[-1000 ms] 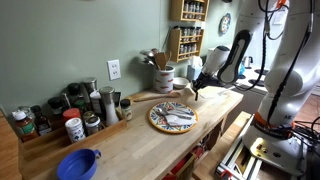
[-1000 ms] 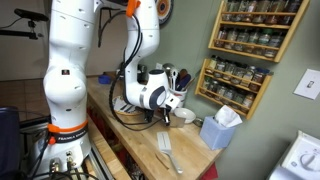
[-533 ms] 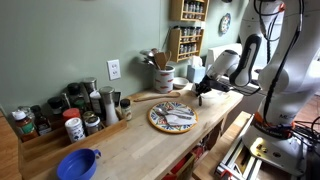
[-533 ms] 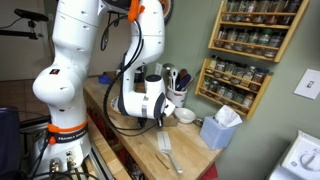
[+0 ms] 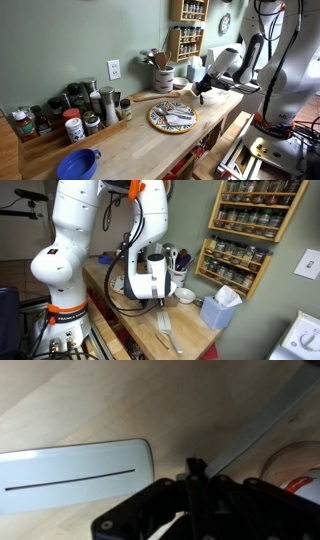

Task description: Flip the spatula over on the table

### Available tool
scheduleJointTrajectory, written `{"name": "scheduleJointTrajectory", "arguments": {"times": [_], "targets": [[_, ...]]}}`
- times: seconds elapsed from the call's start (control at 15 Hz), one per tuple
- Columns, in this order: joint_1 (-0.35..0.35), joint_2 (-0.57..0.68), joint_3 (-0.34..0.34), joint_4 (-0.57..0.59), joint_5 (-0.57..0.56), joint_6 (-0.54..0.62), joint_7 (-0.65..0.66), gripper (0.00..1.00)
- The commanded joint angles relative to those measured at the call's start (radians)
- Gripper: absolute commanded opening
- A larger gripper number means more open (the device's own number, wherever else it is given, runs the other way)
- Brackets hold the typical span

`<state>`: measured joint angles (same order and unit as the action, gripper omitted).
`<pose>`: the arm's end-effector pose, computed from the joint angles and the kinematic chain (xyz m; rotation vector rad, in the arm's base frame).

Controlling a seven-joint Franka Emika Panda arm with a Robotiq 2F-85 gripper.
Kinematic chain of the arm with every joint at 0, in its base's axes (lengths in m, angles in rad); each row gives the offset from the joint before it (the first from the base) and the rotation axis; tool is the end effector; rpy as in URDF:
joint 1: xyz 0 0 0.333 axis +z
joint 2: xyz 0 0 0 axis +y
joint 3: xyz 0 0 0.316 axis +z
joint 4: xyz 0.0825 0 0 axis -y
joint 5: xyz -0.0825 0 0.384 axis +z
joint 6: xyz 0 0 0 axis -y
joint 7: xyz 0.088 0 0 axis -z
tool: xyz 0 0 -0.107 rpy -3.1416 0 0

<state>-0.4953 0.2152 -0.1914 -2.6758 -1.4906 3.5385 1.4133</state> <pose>0.3449 -0.1293 0.2088 -2.7559 0.7747 -0.5713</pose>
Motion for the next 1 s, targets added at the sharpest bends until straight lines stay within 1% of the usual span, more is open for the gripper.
{"name": "scheduleJointTrajectory", "arguments": {"times": [0.0,0.07,0.13,0.2,0.33,0.4,0.47,0.53,0.73,0.8,0.87,0.93], "targets": [[0.017,0.042,0.020,0.098,-0.110,-0.029,0.122,0.12],[0.022,0.054,0.022,0.124,-0.133,-0.036,0.151,0.03],[0.027,0.068,0.022,0.149,-0.159,-0.037,0.181,0.05],[0.033,0.083,0.020,0.173,-0.188,-0.037,0.214,0.13],[0.045,0.103,0.008,0.212,-0.247,-0.035,0.280,0.24],[0.054,0.110,0.000,0.227,-0.276,-0.040,0.318,0.26],[0.064,0.112,-0.009,0.238,-0.306,-0.042,0.352,0.34],[0.077,0.114,-0.021,0.247,-0.336,-0.050,0.389,0.45],[0.139,0.093,-0.075,0.249,-0.431,-0.081,0.528,0.65],[0.169,0.082,-0.099,0.247,-0.464,-0.096,0.580,0.71],[0.206,0.074,-0.126,0.243,-0.501,-0.107,0.630,0.80],[0.256,0.059,-0.162,0.230,-0.539,-0.138,0.693,0.87]]}}
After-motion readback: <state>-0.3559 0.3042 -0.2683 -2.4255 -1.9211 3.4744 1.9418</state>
